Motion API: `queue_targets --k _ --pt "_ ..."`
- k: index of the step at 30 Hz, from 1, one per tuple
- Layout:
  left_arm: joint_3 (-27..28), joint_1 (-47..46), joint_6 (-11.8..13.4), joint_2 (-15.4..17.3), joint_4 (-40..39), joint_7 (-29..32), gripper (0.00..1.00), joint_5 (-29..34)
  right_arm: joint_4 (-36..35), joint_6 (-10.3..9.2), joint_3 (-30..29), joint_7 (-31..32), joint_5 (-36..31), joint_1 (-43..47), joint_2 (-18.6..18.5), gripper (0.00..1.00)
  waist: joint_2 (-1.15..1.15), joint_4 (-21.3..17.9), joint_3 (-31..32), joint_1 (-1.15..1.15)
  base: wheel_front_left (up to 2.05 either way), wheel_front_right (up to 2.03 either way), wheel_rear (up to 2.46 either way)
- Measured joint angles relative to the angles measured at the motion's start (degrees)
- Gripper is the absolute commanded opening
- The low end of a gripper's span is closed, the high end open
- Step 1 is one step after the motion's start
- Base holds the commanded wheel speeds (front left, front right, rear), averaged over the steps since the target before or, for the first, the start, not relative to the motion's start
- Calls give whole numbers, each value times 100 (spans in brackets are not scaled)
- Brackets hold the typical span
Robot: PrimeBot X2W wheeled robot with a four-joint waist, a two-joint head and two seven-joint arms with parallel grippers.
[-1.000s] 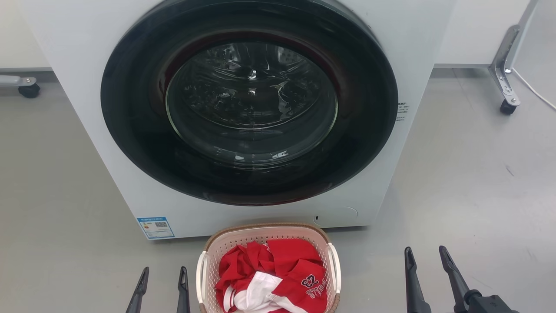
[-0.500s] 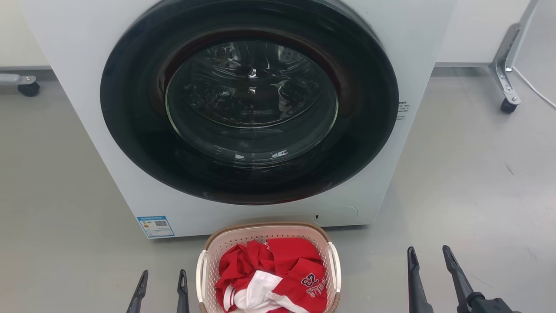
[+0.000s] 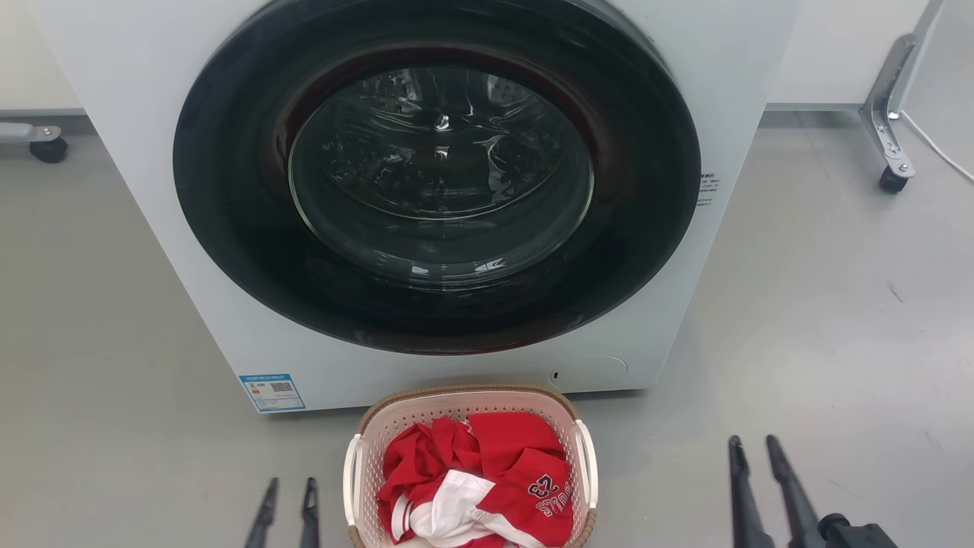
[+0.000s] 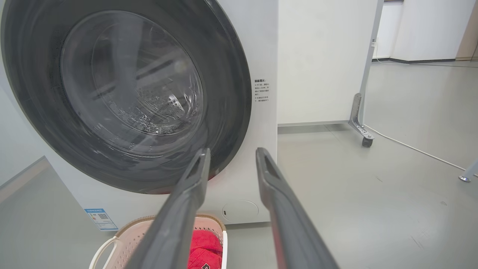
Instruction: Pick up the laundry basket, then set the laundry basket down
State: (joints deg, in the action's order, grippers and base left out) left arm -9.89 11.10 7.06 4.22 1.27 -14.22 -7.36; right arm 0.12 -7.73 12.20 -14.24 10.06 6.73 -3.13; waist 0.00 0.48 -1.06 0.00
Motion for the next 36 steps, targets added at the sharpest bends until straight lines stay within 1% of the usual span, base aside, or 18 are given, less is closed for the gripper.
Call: queue_targets --k 3,6,8,11,12,13,15,16,29,32,33,36 --pt "-4 3 0 -13 199 0 0 -1 219 0 11 8 1 17 8 0 0 0 -1 0 0 0 0" --pt "5 3 -7 -22 255 2 0 -22 278 23 -3 11 63 43 12 0 0 -1 -2 0 0 0 0" --pt "23 1 -56 -23 283 47 0 -102 296 37 -30 14 138 43 14 0 0 -1 -1 0 0 0 0" --pt "59 -6 -65 -25 336 90 0 -346 352 79 -88 65 307 40 14 0 0 -3 2 0 0 0 0" --pt "144 -26 -157 -32 385 168 0 -679 400 127 -175 169 645 1 18 0 0 -5 6 0 0 0 0" --pt "185 -40 -162 -32 405 218 0 -842 412 169 -218 211 871 -25 19 0 0 -6 8 0 0 0 0" --pt "204 -51 -209 -34 427 282 0 -1109 436 180 -259 265 1079 -26 21 0 0 -8 10 0 0 0 0" --pt "214 -58 -212 -35 437 305 0 -1192 448 220 -279 288 1198 -28 22 0 0 -8 11 0 0 0 0" --pt "422 -302 -405 -59 609 615 0 -2391 641 412 -566 619 2330 -178 37 0 0 -14 26 0 0 0 0" --pt "468 -370 -417 -62 670 691 0 -2617 708 436 -626 684 2586 -218 38 0 0 -16 29 0 0 0 0" --pt "494 -391 -461 -63 679 706 0 -2736 732 468 -648 717 2670 -255 40 0 0 -16 30 0 0 0 0" --pt "557 -398 -471 -65 725 767 0 -2971 764 504 -711 771 2921 -283 41 0 0 -18 33 0 0 0 0"
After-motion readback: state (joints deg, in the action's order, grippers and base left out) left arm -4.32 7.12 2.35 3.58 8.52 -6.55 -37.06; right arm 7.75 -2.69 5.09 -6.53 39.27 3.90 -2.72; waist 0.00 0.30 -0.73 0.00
